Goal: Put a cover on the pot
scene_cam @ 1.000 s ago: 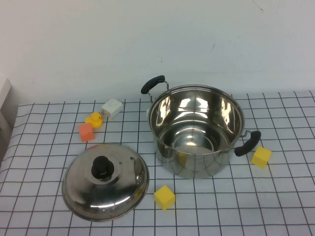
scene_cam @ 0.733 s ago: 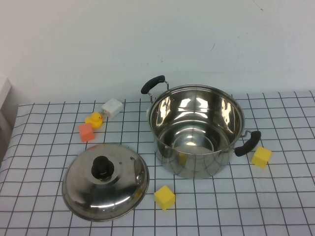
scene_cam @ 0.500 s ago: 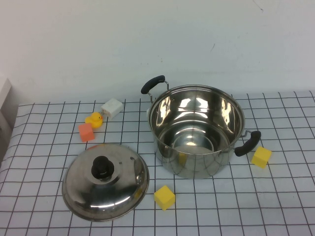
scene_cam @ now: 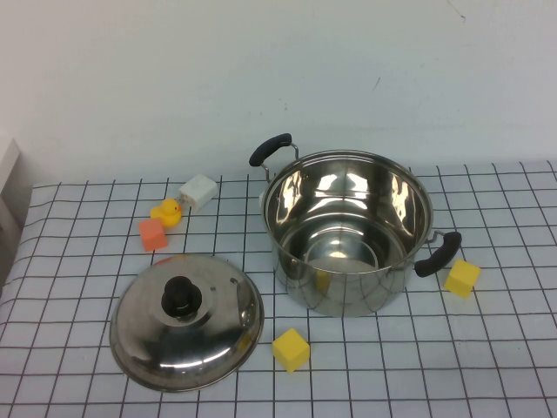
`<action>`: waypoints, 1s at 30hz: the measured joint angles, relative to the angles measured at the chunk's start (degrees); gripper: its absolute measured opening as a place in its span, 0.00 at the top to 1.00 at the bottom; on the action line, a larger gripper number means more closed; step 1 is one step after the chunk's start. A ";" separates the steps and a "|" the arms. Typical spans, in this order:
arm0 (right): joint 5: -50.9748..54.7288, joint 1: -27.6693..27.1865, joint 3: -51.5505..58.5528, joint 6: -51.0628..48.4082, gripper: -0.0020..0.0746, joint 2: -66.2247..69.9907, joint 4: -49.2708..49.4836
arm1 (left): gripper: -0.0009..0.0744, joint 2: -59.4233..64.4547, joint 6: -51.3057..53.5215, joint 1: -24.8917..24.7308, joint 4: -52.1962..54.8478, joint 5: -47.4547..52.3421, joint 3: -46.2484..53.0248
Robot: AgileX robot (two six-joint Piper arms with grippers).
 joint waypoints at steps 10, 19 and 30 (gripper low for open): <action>0.00 0.00 0.00 0.00 0.96 0.00 0.00 | 0.99 0.00 0.00 0.00 0.00 -8.77 0.38; 0.00 0.00 0.00 0.00 0.96 0.00 0.00 | 0.99 0.00 0.00 0.00 0.08 -42.66 0.38; 0.00 0.00 0.00 0.00 0.96 0.00 0.00 | 0.99 -0.22 -2.00 0.00 -11.92 -34.49 -5.90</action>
